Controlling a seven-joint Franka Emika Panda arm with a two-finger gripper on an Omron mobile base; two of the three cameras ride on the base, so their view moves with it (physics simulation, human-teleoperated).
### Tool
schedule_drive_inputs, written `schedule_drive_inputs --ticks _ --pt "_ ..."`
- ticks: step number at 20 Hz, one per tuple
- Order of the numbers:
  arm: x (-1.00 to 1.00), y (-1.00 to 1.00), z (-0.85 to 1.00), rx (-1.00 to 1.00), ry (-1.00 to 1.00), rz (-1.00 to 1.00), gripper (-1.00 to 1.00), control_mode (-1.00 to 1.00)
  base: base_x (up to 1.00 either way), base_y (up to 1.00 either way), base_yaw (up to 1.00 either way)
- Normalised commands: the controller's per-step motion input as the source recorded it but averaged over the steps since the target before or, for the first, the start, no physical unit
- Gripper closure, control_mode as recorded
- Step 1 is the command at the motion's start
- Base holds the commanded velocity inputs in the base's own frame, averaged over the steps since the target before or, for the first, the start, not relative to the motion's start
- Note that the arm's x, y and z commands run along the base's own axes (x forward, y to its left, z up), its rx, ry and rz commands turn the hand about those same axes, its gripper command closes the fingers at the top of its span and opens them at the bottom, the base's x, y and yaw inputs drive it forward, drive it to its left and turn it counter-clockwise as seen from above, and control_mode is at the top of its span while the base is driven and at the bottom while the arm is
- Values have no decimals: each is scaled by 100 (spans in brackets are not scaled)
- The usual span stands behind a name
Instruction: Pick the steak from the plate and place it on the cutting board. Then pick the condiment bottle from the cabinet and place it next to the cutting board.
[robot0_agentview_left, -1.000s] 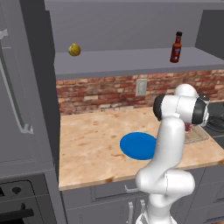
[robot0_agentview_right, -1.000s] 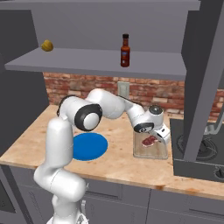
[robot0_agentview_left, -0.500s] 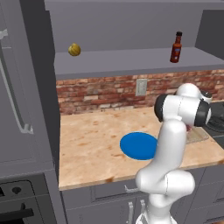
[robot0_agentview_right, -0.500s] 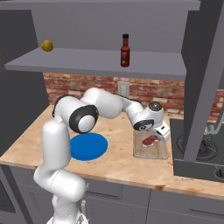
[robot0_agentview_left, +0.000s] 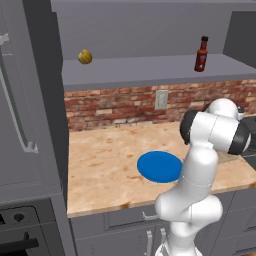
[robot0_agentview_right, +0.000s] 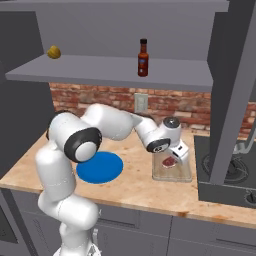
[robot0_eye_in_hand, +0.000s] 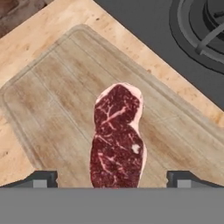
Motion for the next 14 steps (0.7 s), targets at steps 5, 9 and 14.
schedule_drive_inputs --ticks 5,9,14 --pt "-45 34 13 0 0 -1 -100 -100 0 0 0" --pt "-40 32 16 0 0 -2 -100 -100 0 0 0" --pt "-32 25 22 0 0 -3 -100 -100 0 0 0"
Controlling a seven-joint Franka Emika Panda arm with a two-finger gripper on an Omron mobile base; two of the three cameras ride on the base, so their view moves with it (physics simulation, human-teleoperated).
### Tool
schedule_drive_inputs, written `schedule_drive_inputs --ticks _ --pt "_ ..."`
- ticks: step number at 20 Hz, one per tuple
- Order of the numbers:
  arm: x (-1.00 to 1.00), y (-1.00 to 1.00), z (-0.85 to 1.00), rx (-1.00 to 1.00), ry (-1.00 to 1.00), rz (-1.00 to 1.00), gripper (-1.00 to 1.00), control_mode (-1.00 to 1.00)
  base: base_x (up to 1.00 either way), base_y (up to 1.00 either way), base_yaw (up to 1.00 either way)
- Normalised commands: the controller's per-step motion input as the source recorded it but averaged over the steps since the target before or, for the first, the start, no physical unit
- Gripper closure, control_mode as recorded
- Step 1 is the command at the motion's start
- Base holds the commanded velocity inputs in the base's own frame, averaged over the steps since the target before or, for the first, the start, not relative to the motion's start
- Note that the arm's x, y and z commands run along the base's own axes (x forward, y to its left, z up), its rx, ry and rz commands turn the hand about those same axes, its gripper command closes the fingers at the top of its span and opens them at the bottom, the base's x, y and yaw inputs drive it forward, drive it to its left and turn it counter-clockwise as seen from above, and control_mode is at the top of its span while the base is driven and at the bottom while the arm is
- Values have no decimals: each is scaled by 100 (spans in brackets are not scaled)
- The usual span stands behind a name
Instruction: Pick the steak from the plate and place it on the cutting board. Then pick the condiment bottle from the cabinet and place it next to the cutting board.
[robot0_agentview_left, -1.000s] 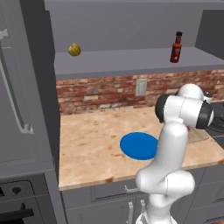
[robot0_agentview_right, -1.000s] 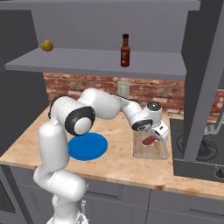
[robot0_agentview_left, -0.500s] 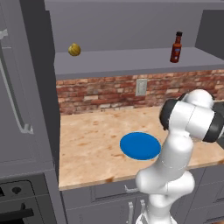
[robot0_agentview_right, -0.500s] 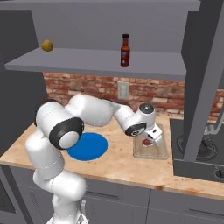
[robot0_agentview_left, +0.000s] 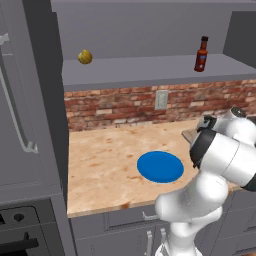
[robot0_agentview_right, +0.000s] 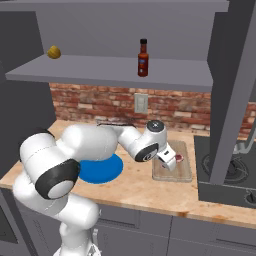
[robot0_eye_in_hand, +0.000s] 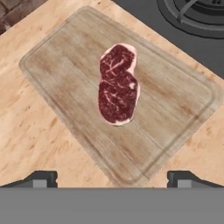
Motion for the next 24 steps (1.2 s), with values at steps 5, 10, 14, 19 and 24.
schedule_drive_inputs --ticks 5,10,14,19,24 --pt "-19 7 37 0 0 -5 -100 -100 0 0 0" --pt "-6 1 39 0 0 -6 -100 -100 0 0 0" --pt "0 5 33 -3 0 -6 -100 -100 0 0 0" --pt "-2 10 31 0 0 -6 -100 -100 0 0 0" --pt "-11 13 20 2 0 -4 -100 -100 0 0 0"
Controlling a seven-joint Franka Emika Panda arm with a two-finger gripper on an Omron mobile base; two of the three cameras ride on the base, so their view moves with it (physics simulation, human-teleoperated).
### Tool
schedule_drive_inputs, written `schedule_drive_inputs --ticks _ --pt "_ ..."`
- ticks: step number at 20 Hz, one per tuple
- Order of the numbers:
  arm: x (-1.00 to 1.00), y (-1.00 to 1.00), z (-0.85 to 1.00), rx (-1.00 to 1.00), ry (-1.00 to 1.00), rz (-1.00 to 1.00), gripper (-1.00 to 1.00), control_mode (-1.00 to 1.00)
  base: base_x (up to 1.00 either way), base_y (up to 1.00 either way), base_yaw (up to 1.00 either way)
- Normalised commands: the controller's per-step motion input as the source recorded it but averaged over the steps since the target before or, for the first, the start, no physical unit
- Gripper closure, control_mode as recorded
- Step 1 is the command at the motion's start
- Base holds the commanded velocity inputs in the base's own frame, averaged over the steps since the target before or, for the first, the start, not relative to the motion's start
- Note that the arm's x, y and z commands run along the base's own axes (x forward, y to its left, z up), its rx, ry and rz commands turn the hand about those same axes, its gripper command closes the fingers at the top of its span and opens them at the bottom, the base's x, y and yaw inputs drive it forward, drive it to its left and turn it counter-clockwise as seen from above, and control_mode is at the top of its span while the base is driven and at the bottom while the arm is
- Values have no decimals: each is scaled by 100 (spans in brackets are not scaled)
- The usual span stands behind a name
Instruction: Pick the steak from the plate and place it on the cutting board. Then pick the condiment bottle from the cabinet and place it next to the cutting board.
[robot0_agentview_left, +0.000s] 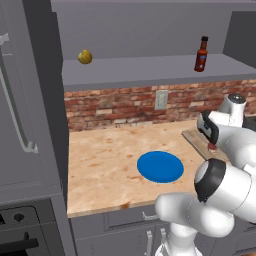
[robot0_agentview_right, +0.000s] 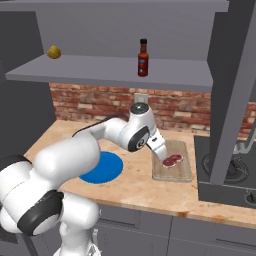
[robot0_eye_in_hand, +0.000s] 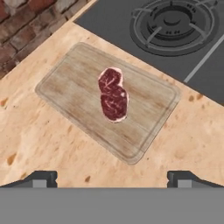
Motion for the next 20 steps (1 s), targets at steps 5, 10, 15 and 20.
schedule_drive_inputs --ticks 5,10,15,20 --pt "-16 13 13 7 0 -3 -100 -100 0 0 0" --pt "-19 15 6 11 0 -1 -100 -100 0 0 0" --pt "-22 19 5 12 0 0 -100 -100 0 0 0" --pt "-19 27 9 10 0 -1 -100 -100 0 0 0"
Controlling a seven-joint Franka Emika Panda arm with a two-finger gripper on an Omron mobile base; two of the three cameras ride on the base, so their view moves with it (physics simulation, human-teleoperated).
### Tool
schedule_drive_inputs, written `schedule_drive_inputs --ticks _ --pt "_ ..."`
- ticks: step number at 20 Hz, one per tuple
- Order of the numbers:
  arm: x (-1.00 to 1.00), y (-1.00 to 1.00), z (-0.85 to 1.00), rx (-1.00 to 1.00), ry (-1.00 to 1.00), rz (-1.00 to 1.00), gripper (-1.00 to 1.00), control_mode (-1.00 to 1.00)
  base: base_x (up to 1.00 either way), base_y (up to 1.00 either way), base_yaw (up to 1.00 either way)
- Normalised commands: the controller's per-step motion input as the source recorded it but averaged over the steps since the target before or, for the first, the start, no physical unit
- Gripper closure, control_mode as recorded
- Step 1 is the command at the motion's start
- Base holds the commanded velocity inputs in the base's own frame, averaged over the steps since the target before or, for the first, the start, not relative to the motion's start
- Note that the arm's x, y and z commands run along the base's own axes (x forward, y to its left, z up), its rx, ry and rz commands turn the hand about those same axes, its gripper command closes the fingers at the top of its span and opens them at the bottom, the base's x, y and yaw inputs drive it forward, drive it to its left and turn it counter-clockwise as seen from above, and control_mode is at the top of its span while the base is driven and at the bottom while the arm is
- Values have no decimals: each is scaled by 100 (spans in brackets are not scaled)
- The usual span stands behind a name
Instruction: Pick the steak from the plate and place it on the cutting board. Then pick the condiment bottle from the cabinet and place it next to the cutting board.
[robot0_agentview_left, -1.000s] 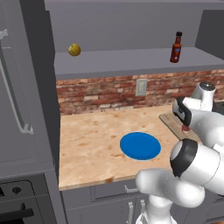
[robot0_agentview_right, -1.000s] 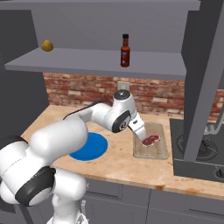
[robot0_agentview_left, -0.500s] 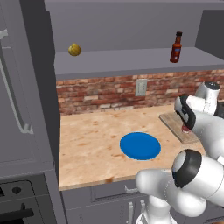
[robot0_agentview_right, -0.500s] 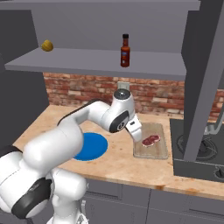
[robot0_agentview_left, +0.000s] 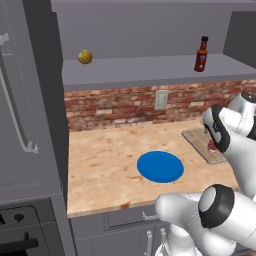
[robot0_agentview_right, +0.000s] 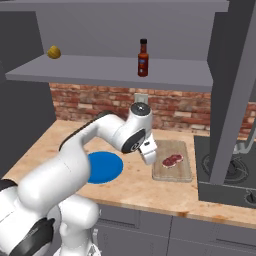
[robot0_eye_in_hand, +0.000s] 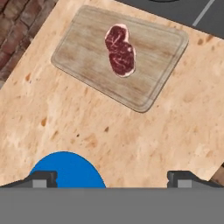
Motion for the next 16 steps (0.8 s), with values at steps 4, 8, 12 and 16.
schedule_drive_inputs --ticks 4,8,12,16 --pt "-16 37 21 5 0 0 -100 -100 0 0 0" --pt "-8 42 30 0 0 0 -100 -100 0 0 0" --pt "-1 35 31 0 0 0 -100 -100 0 0 0" --pt "0 27 25 0 0 0 -100 -100 0 0 0"
